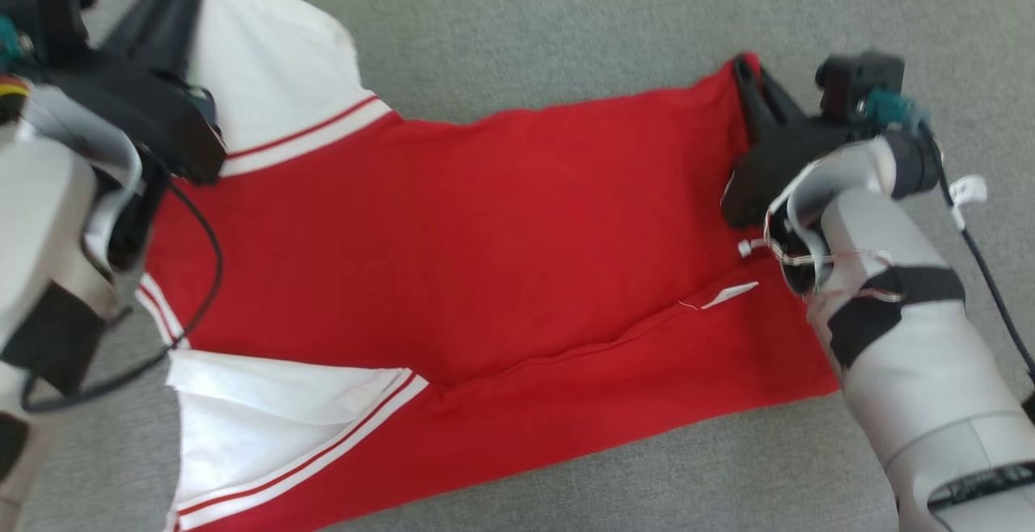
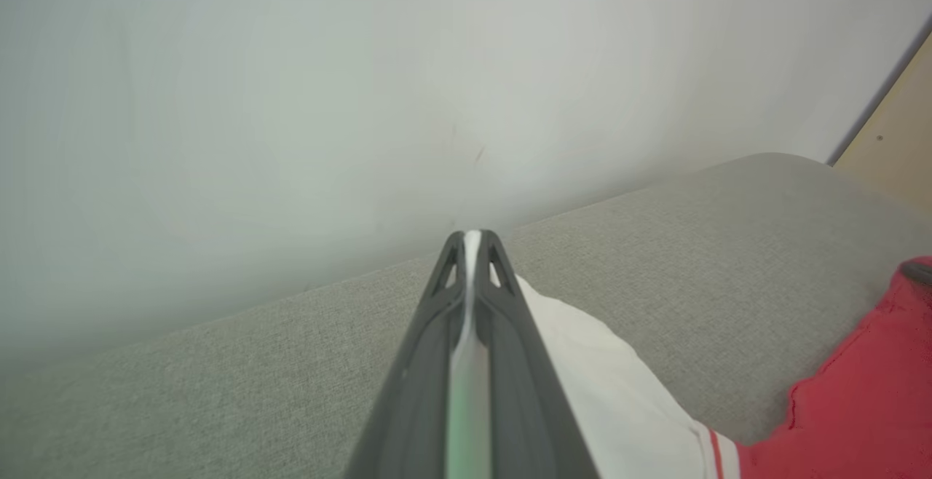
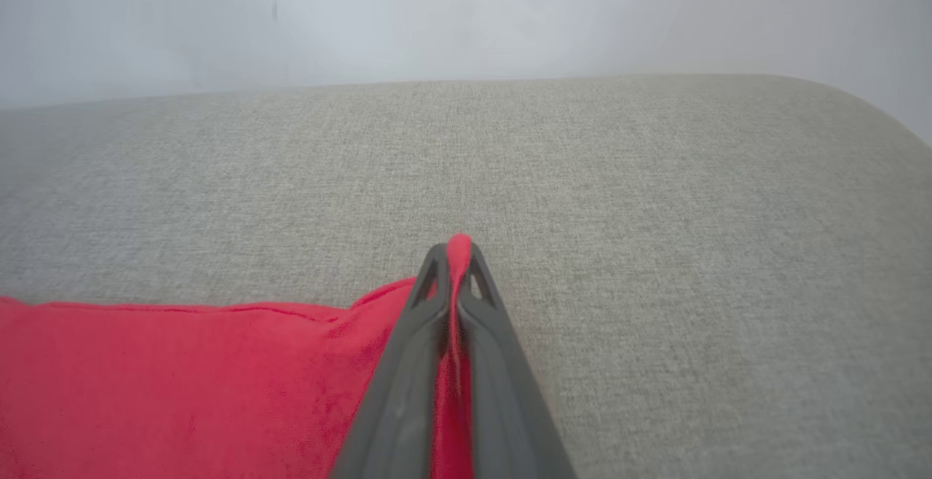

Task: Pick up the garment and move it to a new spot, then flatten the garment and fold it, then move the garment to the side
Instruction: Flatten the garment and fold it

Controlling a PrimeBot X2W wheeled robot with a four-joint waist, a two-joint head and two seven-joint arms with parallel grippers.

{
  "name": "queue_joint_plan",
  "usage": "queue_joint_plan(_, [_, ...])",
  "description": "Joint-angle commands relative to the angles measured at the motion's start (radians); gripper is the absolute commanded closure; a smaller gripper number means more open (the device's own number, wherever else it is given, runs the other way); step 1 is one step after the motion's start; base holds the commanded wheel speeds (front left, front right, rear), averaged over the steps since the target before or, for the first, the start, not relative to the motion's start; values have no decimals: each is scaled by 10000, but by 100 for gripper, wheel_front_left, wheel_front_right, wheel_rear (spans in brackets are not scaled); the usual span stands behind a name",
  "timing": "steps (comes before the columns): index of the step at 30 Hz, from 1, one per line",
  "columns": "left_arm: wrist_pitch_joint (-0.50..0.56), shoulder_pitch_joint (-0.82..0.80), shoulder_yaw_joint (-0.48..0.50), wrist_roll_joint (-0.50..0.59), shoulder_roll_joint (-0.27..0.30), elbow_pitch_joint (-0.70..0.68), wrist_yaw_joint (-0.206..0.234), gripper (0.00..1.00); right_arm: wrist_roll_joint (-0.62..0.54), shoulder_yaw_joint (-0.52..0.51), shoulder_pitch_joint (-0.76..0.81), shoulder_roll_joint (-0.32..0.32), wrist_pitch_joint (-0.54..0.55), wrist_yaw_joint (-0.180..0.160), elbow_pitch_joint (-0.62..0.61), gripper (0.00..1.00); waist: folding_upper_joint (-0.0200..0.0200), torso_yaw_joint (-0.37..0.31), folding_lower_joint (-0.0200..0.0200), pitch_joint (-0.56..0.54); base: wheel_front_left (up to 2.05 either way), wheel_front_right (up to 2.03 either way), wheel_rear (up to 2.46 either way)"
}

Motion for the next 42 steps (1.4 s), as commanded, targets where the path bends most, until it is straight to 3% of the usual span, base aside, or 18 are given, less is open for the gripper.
queue_joint_plan(1, [-157,311,17,-105,13,-73,17,100,43,57,263,-26,-106,-18,31,100,0,270,0,-369,0,0,0])
queue_joint_plan(8, [-810,2297,90,-499,136,-1946,278,100,651,173,1428,-523,-636,-19,-246,100,0,791,0,-1229,0,0,0])
queue_joint_plan(18, [-1103,5682,376,-894,638,-5302,1699,100,1939,-59,3136,-1185,-864,-19,-847,100,0,1222,0,-1893,0,0,0])
queue_joint_plan(22, [-1177,6925,420,-951,515,-6136,2149,100,2352,-146,3678,-1323,-892,-19,-1070,100,0,1289,0,-2033,0,0,0])
queue_joint_plan(29, [-1224,8346,519,-721,-35,-6340,2431,100,2864,-349,4492,-1586,-880,-19,-1578,100,0,1393,0,-2353,0,0,0])
queue_joint_plan(36, [-1224,9048,846,-449,-717,-5467,2318,100,3140,-398,5349,-1512,-401,-19,-2186,100,0,1419,0,-2634,0,0,0])
queue_joint_plan(37, [-1222,9098,942,-331,-802,-5273,2348,63,3113,-439,5404,-1516,-359,-19,-2262,78,0,1425,0,-2671,0,0,0])
queue_joint_plan(38, [-1215,9116,929,-51,-831,-5126,2314,3,3087,-479,5459,-1528,-314,-19,-2321,9,0,1429,0,-2709,0,0,0])
queue_joint_plan(39, [-1217,9132,1105,19,-1024,-5069,2303,0,3096,-524,5528,-1515,-294,-19,-2387,0,0,1444,0,-2751,0,0,0])
queue_joint_plan(42, [-1218,9308,1767,529,-1329,-5018,2189,0,3040,-645,5739,-1537,-365,-19,-2663,0,0,1473,0,-2939,0,0,0])
